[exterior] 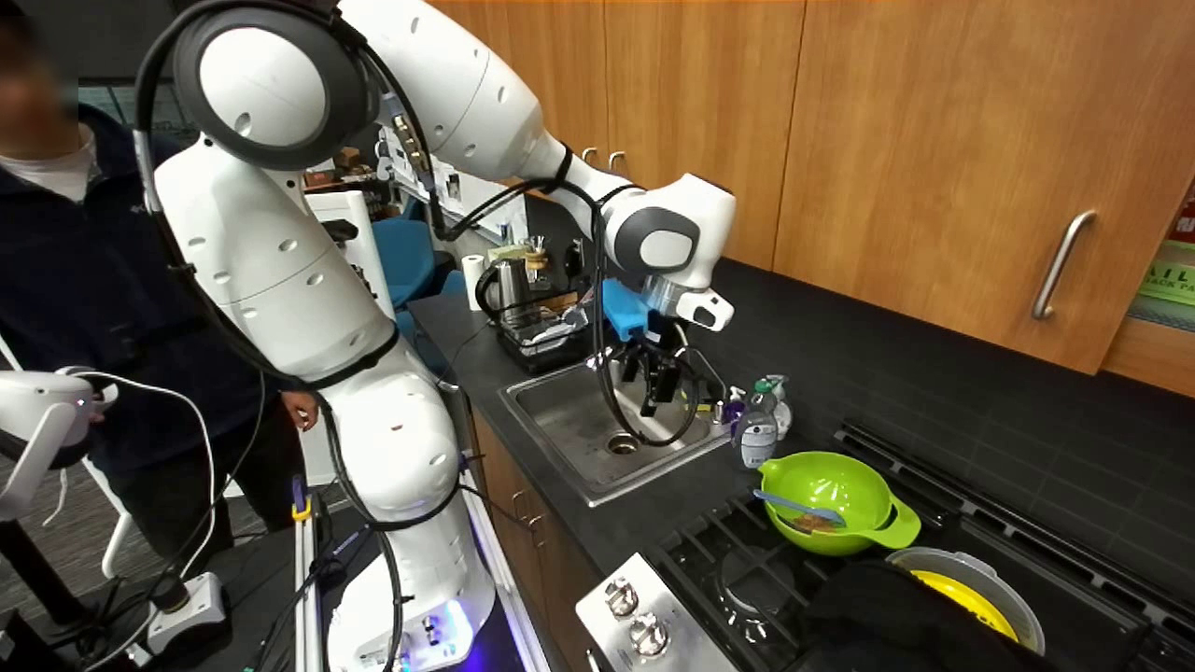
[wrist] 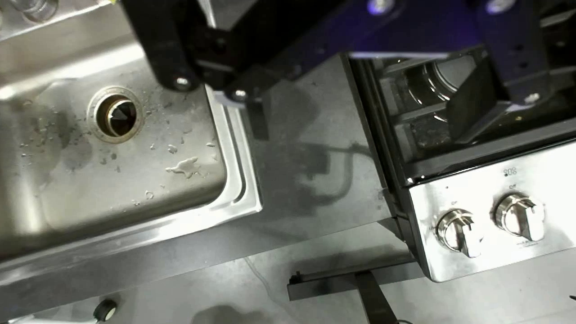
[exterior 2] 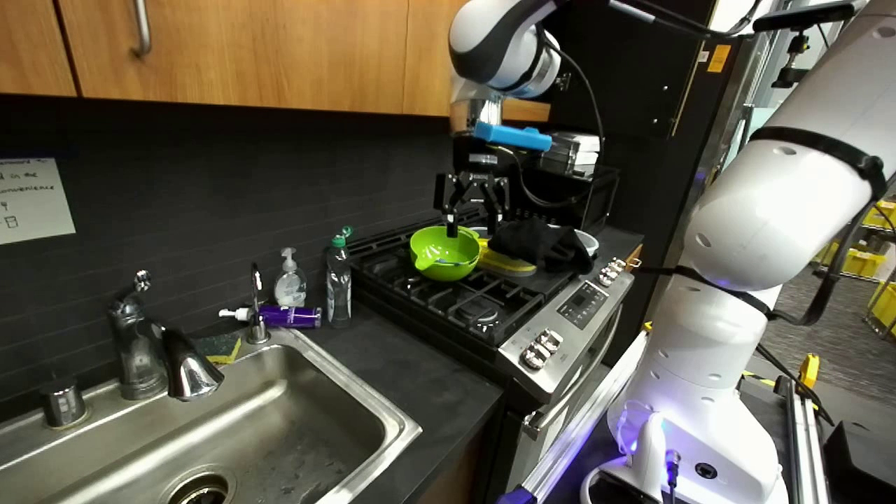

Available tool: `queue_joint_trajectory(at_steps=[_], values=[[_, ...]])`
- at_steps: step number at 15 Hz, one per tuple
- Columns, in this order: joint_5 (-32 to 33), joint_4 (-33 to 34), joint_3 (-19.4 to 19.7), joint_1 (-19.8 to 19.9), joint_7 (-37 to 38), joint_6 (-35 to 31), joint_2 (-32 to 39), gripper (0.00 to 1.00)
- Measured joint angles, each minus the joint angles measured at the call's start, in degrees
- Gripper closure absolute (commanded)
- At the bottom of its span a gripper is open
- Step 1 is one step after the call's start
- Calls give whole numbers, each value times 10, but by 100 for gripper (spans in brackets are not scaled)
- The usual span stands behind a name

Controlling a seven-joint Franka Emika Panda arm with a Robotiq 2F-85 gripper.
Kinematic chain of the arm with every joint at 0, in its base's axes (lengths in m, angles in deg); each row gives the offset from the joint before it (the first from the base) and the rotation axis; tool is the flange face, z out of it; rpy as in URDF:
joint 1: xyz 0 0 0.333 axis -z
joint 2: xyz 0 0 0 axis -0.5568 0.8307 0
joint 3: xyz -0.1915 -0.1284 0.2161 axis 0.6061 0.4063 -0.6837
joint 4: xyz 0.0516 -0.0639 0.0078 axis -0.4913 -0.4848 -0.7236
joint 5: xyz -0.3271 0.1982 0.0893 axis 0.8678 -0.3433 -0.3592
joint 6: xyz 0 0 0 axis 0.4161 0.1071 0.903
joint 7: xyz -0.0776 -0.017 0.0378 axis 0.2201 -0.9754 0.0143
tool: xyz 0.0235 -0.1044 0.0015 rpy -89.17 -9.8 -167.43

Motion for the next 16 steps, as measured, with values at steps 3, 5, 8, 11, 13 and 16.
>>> queue_joint_trajectory(at_steps=[3, 5, 8, 11, 13, 16], values=[[-2, -18, 3, 1, 1, -33, 2, 0], [-7, -25, 3, 1, 1, -56, 5, 0], [-19, -31, 3, 1, 1, -94, 16, 0], [-32, -30, 2, -2, 1, -135, 36, 0], [-35, -29, 0, -5, 3, -151, 51, 0], [-35, -22, -2, -9, 5, -153, 61, 0]])
